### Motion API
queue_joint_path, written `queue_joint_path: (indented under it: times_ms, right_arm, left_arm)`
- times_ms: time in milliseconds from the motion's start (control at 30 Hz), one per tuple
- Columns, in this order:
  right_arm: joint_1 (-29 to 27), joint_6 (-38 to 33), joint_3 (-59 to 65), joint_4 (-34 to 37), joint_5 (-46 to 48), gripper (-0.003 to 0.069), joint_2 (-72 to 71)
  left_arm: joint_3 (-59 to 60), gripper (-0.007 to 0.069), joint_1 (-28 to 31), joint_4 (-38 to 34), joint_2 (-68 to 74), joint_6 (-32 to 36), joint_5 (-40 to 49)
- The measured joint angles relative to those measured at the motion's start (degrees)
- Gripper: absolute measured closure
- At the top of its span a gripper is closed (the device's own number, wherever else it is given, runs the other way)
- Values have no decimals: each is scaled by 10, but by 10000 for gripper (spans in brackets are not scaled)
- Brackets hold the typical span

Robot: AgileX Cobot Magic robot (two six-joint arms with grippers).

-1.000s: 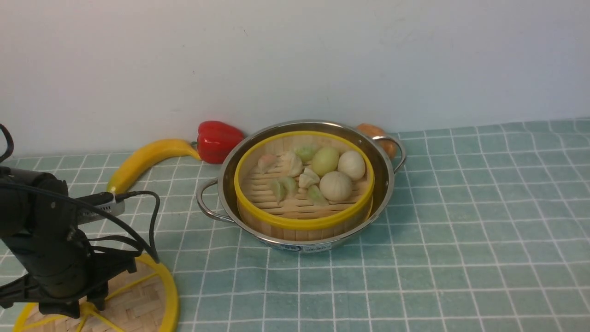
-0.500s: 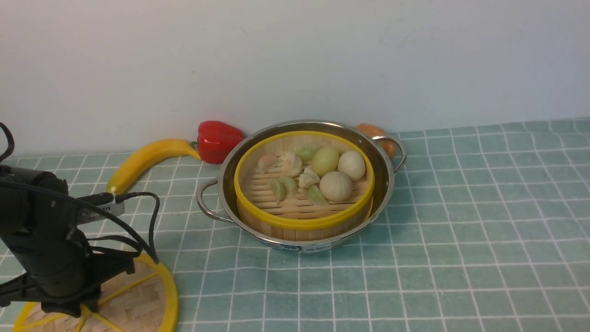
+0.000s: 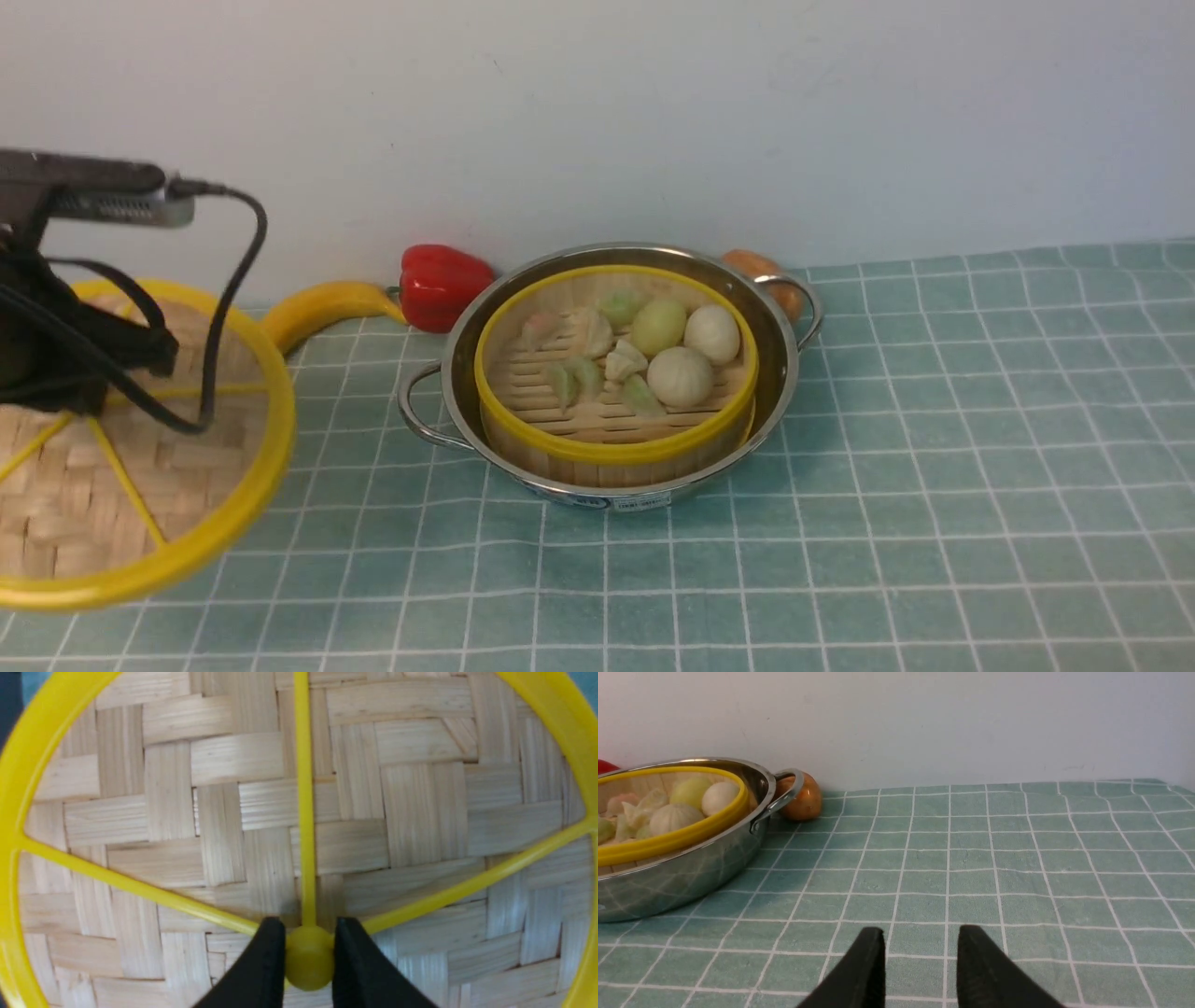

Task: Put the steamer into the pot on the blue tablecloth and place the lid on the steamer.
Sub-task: 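Place the yellow bamboo steamer lid onto the steamer in the pot with the left gripper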

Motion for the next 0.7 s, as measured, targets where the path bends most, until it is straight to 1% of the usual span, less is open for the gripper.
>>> queue_joint_path:
  times_ms: [67,167,233,267,300,400,433,467,567,600,700]
  right_arm:
    - [0,0,0,0,0,419,0]
    - [0,0,0,0,0,419,0]
    - [0,0,0,0,0,419,0]
    - [0,0,0,0,0,419,0]
    - [0,0,0,0,0,419,0]
    - [0,0,0,0,0,419,0]
    - [0,0,0,0,0,419,0]
    - [0,0,0,0,0,419,0]
    - [0,0,0,0,0,419,0]
    - [0,0,0,0,0,419,0]
    - [0,1,0,0,0,419,0]
  left_arm:
    - [-40,505,0,-41,-1,27,5]
    - [-93,505,-15,-119,6,107,10]
    - [-114,505,-31,-156,15,155,10]
    - [-130,505,-52,-187,27,199,4]
    - [-138,505,-66,-201,36,230,-3]
    - [-151,505,-107,-229,66,309,-25]
    - [-152,505,-112,-232,68,314,-27]
    - [-153,505,-130,-241,87,344,-41]
    - [-153,505,-163,-242,124,388,-75]
    - [-153,505,-167,-242,129,390,-78]
    - [-153,505,-194,-243,164,406,-141]
